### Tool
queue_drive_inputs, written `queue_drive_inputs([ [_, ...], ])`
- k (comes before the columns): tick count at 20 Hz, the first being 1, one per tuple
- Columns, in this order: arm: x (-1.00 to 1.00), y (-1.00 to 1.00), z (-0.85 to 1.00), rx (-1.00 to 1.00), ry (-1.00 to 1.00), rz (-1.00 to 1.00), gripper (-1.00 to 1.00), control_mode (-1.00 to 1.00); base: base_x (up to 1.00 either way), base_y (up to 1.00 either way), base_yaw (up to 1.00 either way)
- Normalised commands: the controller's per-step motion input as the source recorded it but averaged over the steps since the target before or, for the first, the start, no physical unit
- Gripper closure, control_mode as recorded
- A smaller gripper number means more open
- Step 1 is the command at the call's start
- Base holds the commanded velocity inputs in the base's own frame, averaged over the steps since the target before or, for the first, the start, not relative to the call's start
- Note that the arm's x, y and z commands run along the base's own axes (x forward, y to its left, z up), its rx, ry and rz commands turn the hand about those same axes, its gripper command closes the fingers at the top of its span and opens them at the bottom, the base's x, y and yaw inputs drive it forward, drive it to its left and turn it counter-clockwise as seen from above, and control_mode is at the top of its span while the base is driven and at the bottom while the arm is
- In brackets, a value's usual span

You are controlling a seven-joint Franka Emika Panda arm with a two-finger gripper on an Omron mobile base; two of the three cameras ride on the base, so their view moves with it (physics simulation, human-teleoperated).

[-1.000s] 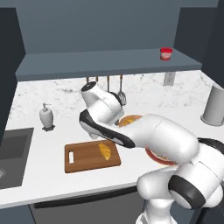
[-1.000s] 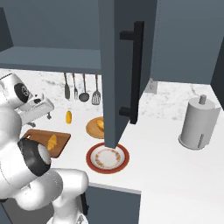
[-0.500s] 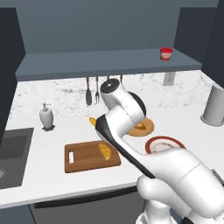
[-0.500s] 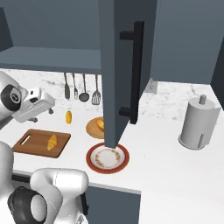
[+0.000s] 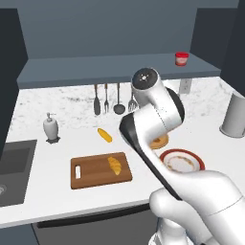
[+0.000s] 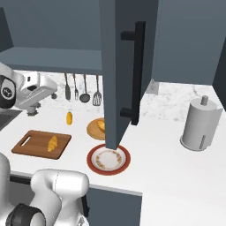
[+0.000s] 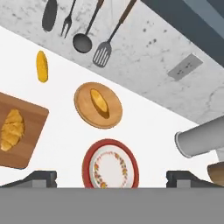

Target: From the different types of pastries on the counter, select a croissant and place it on the cutting board. Then retrieve a jar of jam from the cabinet and place it alongside the croissant on the cutting board.

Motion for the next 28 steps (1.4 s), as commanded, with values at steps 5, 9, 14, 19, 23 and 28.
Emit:
queue_drive_inputs([
  [5, -0.32, -0.17, 0.69, -0.08, -0.31, -0.07, -1.0, -1.0, 0.0, 0.0, 0.0],
  [9, 0.0, -0.2, 0.64, -0.05, -0.21, -0.09, -1.0, -1.0, 0.0, 0.0, 0.0],
  [14, 0.12, -0.27, 0.5, -0.01, -0.09, -0.1, -1.0, -1.0, 0.0, 0.0, 0.0],
  [19, 0.08, -0.23, 0.43, 0.0, -0.11, -0.06, -1.0, -1.0, 0.0, 0.0, 0.0],
  [23, 0.08, -0.25, 0.4, 0.0, -0.14, -0.06, -1.0, -1.0, 0.0, 0.0, 0.0],
  [28, 0.43, -0.43, 0.14, 0.1, -0.04, -0.11, -1.0, -1.0, 0.0, 0.0, 0.0],
])
